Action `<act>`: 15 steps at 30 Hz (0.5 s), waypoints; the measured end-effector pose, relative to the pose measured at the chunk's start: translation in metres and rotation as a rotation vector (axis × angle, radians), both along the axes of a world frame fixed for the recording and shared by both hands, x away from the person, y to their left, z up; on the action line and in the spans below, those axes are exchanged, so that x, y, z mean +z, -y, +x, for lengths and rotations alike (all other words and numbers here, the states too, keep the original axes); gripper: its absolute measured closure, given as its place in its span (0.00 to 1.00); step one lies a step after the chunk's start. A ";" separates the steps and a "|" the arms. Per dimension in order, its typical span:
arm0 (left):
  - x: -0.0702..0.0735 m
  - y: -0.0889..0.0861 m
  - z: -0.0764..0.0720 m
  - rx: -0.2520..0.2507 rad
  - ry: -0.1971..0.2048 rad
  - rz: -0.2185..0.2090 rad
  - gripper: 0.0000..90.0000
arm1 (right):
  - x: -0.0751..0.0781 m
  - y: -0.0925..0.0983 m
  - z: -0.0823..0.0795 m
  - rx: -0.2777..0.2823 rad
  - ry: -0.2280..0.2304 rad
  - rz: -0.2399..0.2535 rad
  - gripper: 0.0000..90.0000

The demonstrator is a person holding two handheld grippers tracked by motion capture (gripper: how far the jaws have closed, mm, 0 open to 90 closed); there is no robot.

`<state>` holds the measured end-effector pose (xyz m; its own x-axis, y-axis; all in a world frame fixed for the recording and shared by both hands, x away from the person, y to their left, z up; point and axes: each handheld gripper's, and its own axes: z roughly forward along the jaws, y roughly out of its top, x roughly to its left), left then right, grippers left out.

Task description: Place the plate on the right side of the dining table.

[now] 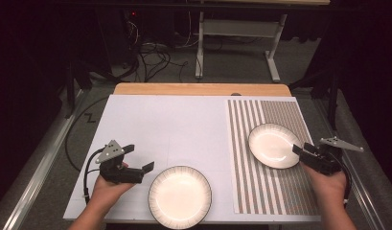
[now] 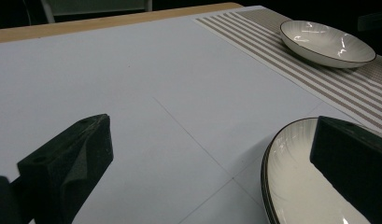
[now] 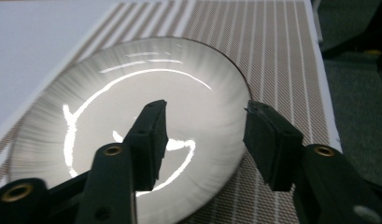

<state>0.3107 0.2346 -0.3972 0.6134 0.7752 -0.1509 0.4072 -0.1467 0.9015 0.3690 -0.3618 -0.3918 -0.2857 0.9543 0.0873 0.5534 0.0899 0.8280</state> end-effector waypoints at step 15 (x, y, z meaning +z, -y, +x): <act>0.003 -0.014 -0.012 0.019 0.076 -0.012 0.00 | 0.015 -0.110 -0.047 0.315 0.226 0.050 0.01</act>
<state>0.2988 0.2486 -0.3941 0.6084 0.7854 -0.1139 0.3406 -0.1288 0.9314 0.3215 -0.2518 -0.3768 -0.5817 0.8127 0.0325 0.3080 0.1832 0.9336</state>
